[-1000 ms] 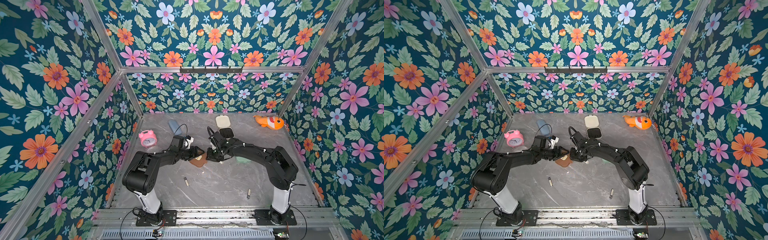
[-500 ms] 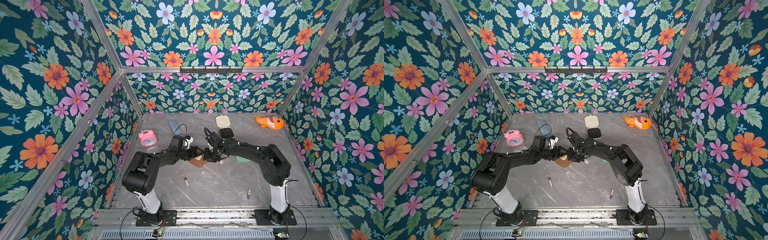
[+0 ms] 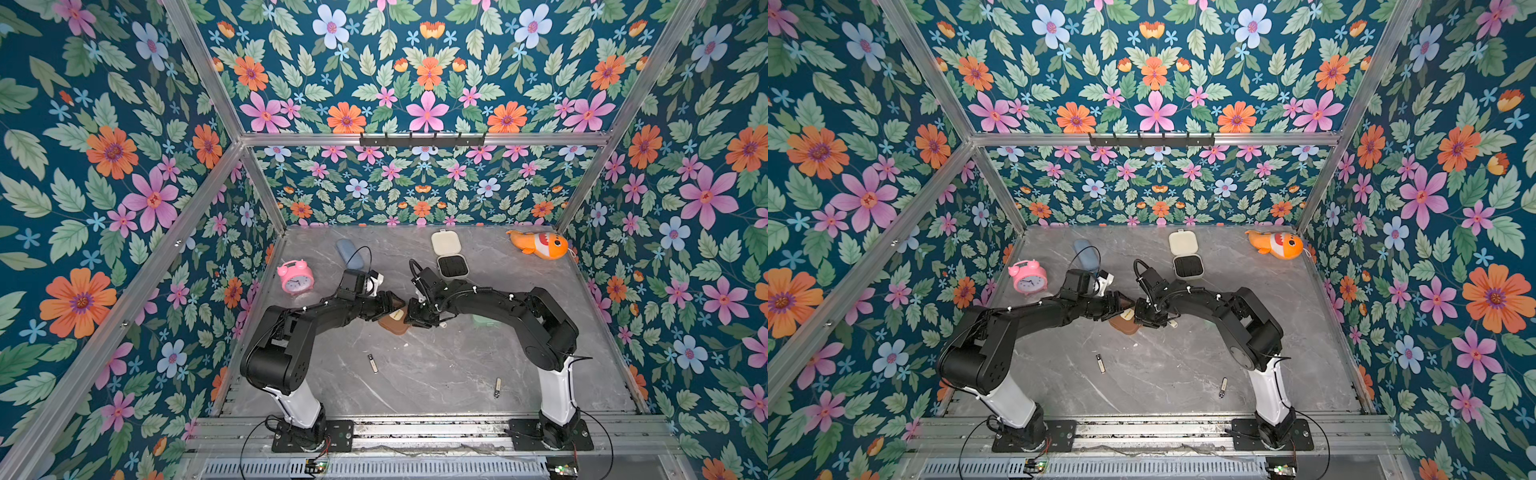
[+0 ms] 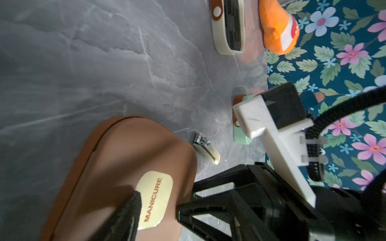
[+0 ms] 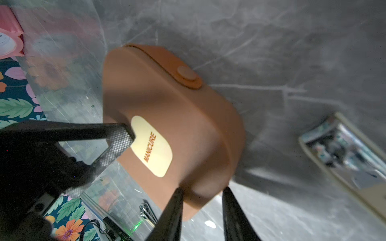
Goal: Organize nail clipper sets
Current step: Close the storage box at the center of the board.
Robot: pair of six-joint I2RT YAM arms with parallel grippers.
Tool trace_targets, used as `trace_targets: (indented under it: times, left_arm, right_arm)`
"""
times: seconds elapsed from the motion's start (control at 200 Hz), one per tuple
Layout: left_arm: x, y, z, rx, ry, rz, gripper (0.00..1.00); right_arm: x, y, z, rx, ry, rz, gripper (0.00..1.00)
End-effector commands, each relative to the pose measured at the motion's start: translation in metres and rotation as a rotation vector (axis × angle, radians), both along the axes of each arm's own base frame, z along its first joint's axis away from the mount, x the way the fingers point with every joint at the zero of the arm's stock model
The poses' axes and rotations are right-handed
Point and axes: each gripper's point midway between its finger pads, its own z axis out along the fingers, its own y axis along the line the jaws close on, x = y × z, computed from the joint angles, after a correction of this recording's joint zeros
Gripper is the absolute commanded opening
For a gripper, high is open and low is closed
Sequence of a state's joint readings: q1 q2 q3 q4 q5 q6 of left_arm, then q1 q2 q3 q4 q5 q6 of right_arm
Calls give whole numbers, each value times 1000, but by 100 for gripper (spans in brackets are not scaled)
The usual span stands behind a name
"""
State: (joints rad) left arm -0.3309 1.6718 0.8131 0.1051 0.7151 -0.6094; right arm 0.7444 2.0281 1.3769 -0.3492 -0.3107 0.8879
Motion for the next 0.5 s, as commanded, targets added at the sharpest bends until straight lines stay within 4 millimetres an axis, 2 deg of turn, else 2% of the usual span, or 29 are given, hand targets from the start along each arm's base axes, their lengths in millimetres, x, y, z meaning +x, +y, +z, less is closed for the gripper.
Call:
trace_targets:
  times: [0.0, 0.15, 0.28, 0.39, 0.495]
  left_arm:
    - [-2, 20, -4, 111, 21, 34, 70]
    - [12, 50, 2, 269, -16, 88, 75]
    - [20, 68, -10, 400, -14, 97, 77]
    - [21, 71, -26, 437, 14, 73, 77]
    - [18, 57, -33, 370, 21, 37, 77]
  right_arm:
    - [0, 1, -4, 1, 11, -22, 33]
    - [1, 1, -5, 1, 9, -23, 33]
    - [1, 1, -7, -3, 12, -22, 33]
    - [1, 1, -8, -2, 10, -21, 34]
    - [2, 1, -10, -5, 10, -19, 34]
